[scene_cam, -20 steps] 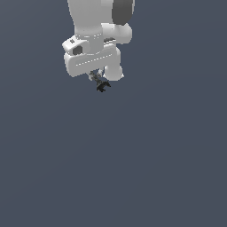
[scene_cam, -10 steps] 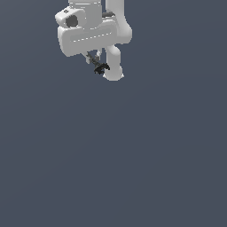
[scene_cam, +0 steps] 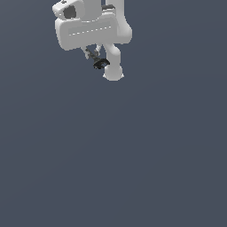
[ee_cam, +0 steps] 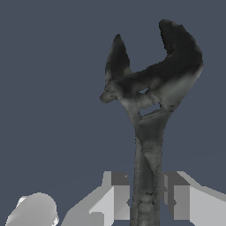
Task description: Pick up the object and move it to a goal position.
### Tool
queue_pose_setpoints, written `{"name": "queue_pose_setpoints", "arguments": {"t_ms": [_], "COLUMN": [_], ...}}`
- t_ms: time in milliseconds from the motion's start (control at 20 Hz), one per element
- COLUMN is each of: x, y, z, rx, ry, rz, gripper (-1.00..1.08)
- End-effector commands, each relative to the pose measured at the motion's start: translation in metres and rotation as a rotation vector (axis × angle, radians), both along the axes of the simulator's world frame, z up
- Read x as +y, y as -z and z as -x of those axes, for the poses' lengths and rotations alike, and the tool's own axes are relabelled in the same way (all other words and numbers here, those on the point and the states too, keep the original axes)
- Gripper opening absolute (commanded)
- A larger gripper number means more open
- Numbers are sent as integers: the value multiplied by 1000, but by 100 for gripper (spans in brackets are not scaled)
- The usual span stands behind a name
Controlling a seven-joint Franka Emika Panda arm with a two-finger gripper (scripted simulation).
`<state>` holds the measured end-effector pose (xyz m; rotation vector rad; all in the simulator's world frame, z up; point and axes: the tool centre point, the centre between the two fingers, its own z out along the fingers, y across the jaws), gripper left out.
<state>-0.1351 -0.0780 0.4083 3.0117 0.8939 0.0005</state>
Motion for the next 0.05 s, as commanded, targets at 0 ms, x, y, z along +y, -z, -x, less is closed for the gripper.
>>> {"name": "queue_pose_setpoints", "arguments": {"t_ms": [0], "x": [0], "y": [1], "z": [0], "rx": [0], "ry": [0], "rz": [0], "gripper": [-100]}}
